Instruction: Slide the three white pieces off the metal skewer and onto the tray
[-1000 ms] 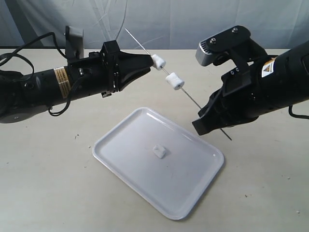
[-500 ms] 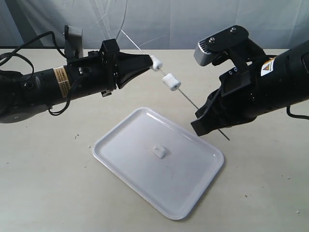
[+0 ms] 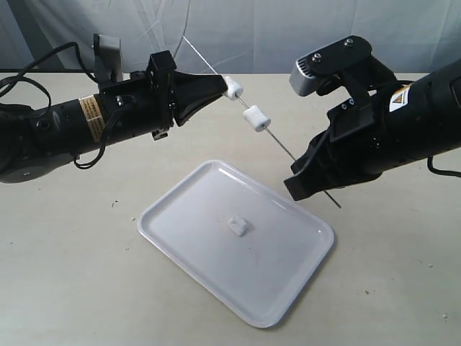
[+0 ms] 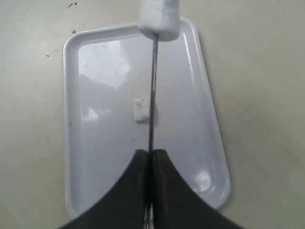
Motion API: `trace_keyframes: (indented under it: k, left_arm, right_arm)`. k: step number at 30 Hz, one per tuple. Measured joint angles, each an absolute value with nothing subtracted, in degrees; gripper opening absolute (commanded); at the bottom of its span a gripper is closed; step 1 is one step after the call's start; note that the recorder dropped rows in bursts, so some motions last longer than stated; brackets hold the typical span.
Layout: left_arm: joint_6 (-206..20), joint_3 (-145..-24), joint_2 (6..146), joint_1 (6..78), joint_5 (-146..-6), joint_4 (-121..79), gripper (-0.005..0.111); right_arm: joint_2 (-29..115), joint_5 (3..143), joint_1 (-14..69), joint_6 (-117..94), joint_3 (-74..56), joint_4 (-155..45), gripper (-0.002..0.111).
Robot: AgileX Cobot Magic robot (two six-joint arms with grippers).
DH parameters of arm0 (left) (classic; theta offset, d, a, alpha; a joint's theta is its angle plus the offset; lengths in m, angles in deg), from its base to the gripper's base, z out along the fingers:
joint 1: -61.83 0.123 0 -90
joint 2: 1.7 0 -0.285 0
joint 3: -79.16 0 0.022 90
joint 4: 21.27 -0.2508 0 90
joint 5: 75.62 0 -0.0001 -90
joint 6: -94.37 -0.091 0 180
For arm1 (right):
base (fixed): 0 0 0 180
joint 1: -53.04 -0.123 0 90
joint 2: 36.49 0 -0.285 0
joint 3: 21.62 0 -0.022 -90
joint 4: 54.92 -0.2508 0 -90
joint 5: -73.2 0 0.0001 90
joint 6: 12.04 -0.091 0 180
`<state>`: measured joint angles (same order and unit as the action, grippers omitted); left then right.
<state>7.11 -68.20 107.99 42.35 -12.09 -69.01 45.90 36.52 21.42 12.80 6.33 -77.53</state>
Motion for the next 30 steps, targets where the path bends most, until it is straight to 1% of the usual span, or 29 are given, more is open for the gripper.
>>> trace_keyframes:
  k: [30]
  left_arm:
    - [-3.06,-68.3,108.08,42.02,-18.54,-56.89,0.0]
  right_arm:
    - [45.9,34.95,21.42,12.77,6.33,-77.97,-0.001]
